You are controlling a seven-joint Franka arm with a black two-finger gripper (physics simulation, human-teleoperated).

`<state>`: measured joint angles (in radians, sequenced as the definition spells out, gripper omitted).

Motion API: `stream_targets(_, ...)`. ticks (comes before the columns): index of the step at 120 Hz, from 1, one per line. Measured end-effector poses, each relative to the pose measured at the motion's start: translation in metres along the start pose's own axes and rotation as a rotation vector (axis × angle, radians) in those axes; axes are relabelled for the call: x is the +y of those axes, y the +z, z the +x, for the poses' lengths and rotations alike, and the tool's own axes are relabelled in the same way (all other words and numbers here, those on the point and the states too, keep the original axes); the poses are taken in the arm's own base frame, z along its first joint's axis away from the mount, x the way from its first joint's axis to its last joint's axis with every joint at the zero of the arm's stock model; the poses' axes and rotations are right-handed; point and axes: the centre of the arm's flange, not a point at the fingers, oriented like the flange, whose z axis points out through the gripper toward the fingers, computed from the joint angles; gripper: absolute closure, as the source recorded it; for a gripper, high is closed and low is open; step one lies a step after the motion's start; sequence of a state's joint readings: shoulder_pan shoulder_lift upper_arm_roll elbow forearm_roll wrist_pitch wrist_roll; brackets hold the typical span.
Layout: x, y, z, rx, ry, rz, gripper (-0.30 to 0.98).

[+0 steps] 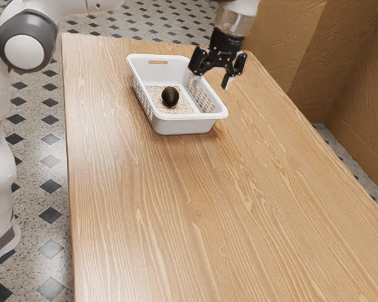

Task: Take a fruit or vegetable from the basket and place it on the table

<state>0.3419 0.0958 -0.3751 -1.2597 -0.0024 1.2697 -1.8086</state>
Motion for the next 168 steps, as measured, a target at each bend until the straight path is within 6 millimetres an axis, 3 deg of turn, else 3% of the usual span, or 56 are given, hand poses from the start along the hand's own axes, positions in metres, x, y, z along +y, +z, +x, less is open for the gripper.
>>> stream_targets(13,-0.012,0.001,0.045,-0.009,-0.181,0.034,0.00)
stream_targets(22,-0.045,0.026,0.079,-0.001,-0.316,0.080,0.00)
stream_targets(28,-0.066,0.046,0.082,0.001,-0.359,0.098,0.00)
stream_targets(34,-0.073,0.059,0.092,-0.020,-0.392,0.104,0.00)
stream_targets(66,-0.039,0.092,0.162,0.057,-0.421,0.055,0.01)
stream_targets(94,-0.026,0.091,0.179,0.149,-0.215,-0.019,0.02)
stream_targets(139,-0.015,0.118,0.232,0.136,-0.041,0.011,0.02)
stream_targets(168,-0.031,0.126,0.323,0.113,-0.080,0.031,0.02)
